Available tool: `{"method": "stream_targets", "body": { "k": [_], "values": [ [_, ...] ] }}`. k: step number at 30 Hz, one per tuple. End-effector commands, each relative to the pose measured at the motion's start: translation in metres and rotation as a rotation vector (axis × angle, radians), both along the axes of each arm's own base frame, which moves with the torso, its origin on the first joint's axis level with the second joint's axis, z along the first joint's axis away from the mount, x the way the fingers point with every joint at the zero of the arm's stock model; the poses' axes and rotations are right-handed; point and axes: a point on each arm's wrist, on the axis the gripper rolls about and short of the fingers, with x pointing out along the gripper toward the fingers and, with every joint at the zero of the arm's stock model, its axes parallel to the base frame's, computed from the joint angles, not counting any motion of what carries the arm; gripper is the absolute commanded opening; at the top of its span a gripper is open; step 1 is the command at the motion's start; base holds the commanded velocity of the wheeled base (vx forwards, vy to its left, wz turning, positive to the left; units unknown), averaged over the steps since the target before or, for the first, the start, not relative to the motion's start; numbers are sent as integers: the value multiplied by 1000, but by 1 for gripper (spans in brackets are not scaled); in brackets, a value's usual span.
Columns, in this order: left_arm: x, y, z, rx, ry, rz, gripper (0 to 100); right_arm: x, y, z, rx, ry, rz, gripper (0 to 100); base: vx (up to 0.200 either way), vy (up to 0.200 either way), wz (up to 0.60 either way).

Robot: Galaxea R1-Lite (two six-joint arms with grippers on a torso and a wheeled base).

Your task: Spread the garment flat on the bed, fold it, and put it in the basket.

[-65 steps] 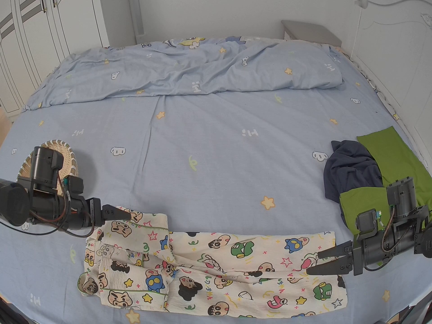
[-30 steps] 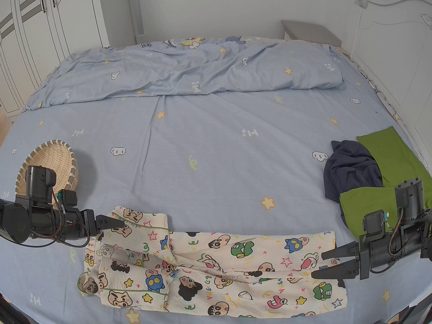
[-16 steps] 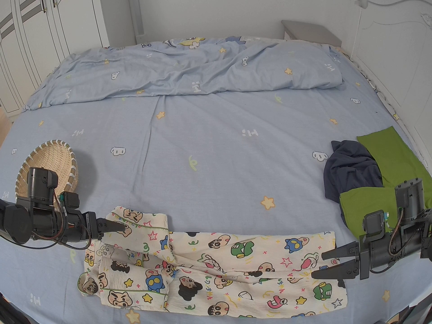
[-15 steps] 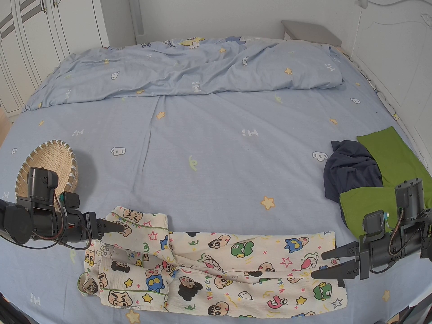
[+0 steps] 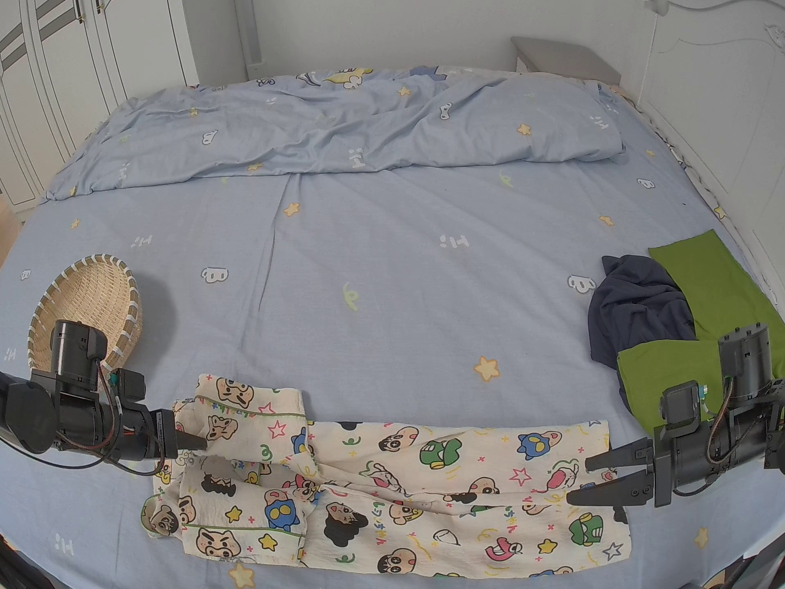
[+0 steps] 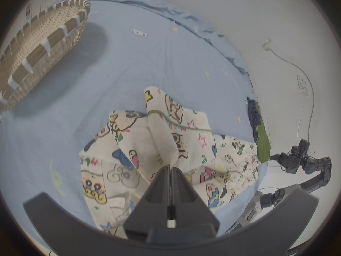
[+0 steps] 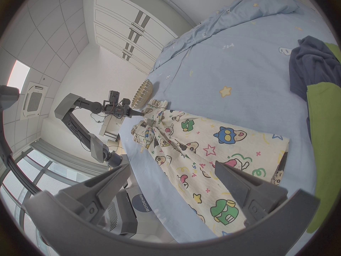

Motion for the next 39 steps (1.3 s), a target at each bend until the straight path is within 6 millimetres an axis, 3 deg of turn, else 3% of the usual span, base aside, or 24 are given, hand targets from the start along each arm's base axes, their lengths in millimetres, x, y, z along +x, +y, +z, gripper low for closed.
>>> {"method": "stream_targets", "body": {
  "k": [1, 10, 29, 30, 36, 39],
  "values": [
    [-11, 2, 7, 17, -2, -9, 0, 0, 1, 0, 0, 1, 4, 100, 0, 0, 0],
    [-23, 1, 26, 33, 19, -31, 0, -1, 1, -1, -1, 5, 7, 100, 0, 0, 0],
    [-34, 1, 16, 97, 84, -135, 0, -1, 1, -1, -2, 7, 10, 100, 0, 0, 0],
    [-34, 1, 16, 97, 84, -135, 100, -1, 1, -1, -2, 7, 10, 100, 0, 0, 0],
    [-34, 1, 16, 97, 87, -135, 100, -1, 1, -1, -2, 7, 10, 100, 0, 0, 0],
    [-44, -1, 25, 122, 62, -128, 100, -1, 1, -1, -2, 7, 10, 100, 0, 0, 0]
  ]
}}
